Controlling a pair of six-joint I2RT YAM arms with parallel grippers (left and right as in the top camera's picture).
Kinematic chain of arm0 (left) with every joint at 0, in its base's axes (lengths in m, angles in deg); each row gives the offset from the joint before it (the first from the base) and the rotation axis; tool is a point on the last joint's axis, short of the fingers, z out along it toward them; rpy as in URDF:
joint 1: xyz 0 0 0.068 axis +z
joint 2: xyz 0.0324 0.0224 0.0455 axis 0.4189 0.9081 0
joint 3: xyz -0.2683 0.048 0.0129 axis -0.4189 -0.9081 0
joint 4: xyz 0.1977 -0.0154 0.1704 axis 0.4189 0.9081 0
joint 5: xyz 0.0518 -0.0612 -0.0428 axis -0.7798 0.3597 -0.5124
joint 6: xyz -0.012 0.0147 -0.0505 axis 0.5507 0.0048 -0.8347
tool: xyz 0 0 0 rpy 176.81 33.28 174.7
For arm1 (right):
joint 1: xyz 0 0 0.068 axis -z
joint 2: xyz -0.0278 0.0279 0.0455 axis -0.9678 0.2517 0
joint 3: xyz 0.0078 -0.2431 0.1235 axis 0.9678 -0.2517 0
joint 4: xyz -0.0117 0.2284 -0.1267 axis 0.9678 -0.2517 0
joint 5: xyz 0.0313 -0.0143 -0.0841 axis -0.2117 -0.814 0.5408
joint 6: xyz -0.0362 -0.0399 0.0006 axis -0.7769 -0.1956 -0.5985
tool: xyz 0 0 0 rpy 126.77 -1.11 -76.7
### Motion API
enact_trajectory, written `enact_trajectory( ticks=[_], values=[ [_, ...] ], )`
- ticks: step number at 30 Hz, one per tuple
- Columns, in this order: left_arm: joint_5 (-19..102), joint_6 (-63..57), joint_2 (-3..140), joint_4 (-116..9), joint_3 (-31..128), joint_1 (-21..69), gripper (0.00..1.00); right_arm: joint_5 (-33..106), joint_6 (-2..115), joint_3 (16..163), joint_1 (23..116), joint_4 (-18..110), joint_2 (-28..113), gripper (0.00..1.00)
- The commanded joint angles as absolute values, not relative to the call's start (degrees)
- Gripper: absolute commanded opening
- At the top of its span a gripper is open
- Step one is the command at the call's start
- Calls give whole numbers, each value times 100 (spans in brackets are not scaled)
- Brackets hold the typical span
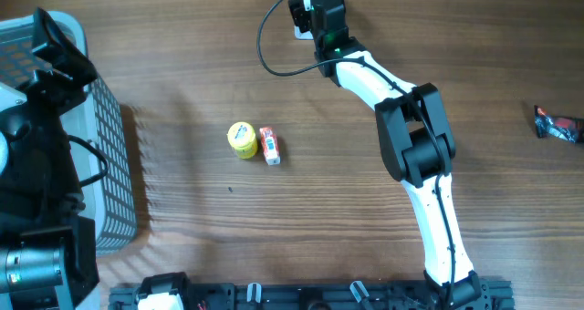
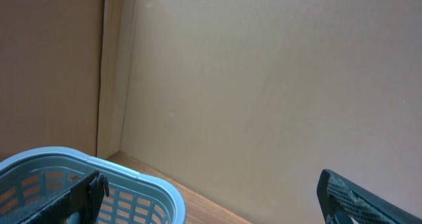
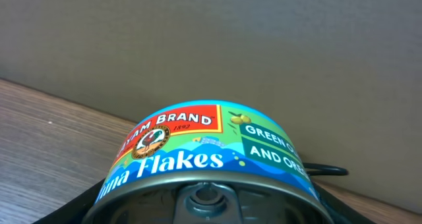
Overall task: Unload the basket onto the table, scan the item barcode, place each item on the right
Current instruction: 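Hold the tin can's label facing the scanner with the right gripper, then carry the tin can to the right edge and set it beside the package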
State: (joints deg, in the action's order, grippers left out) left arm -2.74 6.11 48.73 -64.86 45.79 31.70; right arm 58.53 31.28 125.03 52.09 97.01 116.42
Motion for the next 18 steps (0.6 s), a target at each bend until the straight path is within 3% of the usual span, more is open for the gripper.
enact_trajectory(
  ticks=[1,10,18],
  values=[
    [-189,683,4859,-6506,4546,3214,100,6180,2905,12616,5082,9675,11303,50],
    [-187,683,4859,-6508,4546,3214,100,6288,2922,12616,5161,7857,9258,52],
    [-183,536,4859,-6540,4546,3212,100,6237,3296,12614,6560,3793,8440,52]
  ],
)
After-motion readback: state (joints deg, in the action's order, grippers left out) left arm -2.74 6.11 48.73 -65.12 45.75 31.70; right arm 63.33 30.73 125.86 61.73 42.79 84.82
